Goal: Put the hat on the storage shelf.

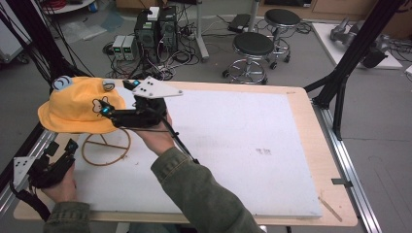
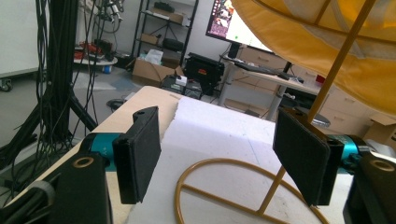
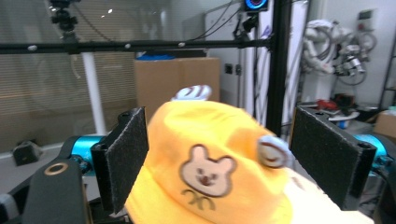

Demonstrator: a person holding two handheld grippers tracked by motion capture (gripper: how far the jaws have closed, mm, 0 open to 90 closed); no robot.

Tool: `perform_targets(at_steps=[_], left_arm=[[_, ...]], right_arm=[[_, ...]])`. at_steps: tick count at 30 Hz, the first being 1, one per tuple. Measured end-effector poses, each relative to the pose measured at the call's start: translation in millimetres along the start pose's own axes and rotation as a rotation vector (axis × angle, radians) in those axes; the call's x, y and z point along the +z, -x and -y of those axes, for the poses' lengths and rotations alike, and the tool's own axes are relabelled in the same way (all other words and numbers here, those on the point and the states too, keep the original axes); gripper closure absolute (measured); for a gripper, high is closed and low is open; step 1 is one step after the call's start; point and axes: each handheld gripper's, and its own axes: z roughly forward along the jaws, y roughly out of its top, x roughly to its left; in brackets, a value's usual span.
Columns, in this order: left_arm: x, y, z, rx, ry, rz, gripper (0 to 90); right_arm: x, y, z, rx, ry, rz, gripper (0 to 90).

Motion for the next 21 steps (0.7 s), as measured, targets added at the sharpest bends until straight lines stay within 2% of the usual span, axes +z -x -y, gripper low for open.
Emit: perform_targets(at_steps=[13,21], left_arm=[[-1.9,-3.5,-0.5,-0.018,0.007,-0.022,32.4],[-3.7,-2.6,-0.9,-0.009,0.007,-0.02,32.4]], right_arm=[[-58.7,47.0,-11.8,0.045,0.072,0.148,19.1],[-101.8,62.1,-18.4,0.029,0.126,0.219,19.4]])
